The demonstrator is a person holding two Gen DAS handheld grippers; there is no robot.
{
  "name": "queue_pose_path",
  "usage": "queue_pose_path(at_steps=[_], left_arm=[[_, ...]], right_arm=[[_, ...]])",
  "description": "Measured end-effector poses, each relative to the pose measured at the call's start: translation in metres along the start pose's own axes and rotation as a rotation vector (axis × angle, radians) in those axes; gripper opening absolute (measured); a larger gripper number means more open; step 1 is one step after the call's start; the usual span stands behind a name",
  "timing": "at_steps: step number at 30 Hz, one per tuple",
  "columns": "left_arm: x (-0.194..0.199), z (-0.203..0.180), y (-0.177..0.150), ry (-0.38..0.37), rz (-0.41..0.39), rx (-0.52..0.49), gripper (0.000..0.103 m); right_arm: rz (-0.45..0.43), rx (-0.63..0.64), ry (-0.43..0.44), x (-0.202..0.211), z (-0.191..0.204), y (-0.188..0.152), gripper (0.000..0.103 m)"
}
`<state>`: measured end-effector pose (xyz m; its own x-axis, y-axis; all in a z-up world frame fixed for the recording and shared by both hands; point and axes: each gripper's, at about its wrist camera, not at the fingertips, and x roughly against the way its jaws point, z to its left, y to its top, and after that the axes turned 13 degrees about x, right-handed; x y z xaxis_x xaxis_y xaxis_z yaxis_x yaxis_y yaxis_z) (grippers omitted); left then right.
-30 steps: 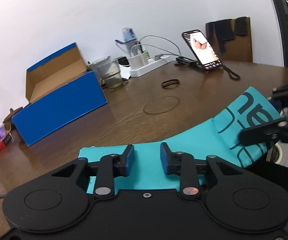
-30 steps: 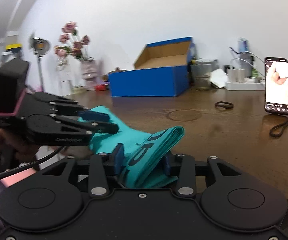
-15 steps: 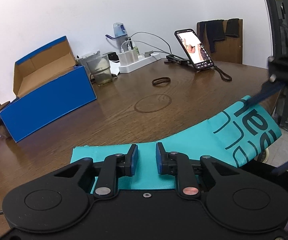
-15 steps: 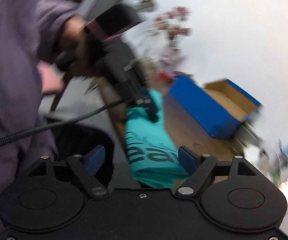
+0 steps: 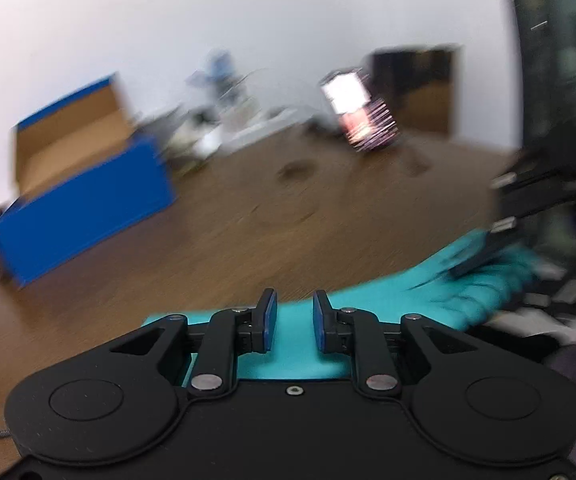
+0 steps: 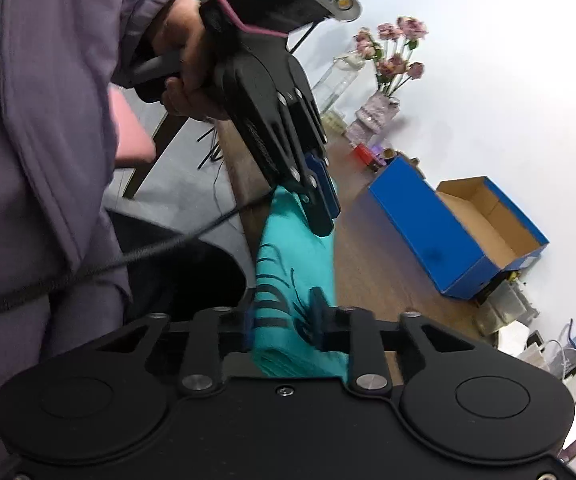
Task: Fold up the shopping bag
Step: 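Lift the rolled bag with the right tool toward the left tool, then pass the rolled teal bag from the right tool into the left tool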
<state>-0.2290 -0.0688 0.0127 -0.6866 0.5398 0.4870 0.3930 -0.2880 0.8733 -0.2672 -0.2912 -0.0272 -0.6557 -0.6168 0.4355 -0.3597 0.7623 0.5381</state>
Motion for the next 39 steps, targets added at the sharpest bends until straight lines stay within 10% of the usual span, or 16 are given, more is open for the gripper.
queue_pose_path(at_steps=[4,10,18,31,39], left_arm=[[0.031,-0.029,0.014,-0.169,-0.071,-0.253,0.052],[-0.009,-0.083,0.004,-0.029,0.059,-0.655,0.039],[-0.041,-0.087,0.012,0.066,0.030,-0.766,0.017],[-0.094,-0.047,0.017,0.184,-0.090,-0.918,0.009],[-0.125,-0.024,0.029,0.220,-0.138,-0.913,0.018]], right_arm=[[0.004,-0.025,0.022,0.005,-0.021,0.003,0.015],[-0.020,0.046,0.002,0.003,-0.029,0.019,0.015],[0.036,0.155,-0.072,-0.009,-0.034,0.018,0.016],[0.064,0.252,-0.186,-0.042,-0.056,-0.019,0.036],[0.089,0.413,-0.257,-0.084,-0.065,-0.032,0.016]])
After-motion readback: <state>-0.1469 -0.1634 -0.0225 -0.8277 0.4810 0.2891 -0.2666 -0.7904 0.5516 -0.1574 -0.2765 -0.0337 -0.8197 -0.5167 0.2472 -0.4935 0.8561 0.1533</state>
